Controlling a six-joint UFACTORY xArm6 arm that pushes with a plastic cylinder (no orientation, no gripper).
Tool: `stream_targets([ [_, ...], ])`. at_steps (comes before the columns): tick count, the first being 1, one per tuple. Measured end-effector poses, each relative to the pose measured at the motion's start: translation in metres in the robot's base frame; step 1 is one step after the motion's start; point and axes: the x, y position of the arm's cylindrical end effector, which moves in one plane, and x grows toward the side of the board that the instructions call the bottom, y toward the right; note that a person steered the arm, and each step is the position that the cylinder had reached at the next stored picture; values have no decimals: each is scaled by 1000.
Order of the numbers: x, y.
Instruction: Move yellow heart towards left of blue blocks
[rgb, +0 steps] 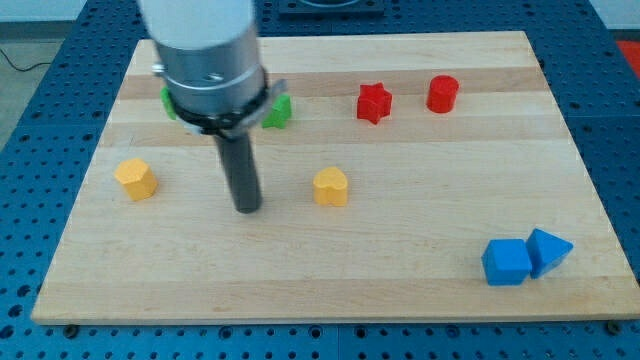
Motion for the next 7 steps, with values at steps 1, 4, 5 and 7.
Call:
stream_targets([
  [1,-35,2],
  [4,35,148],
  [5,33,148],
  [7,-35,95],
])
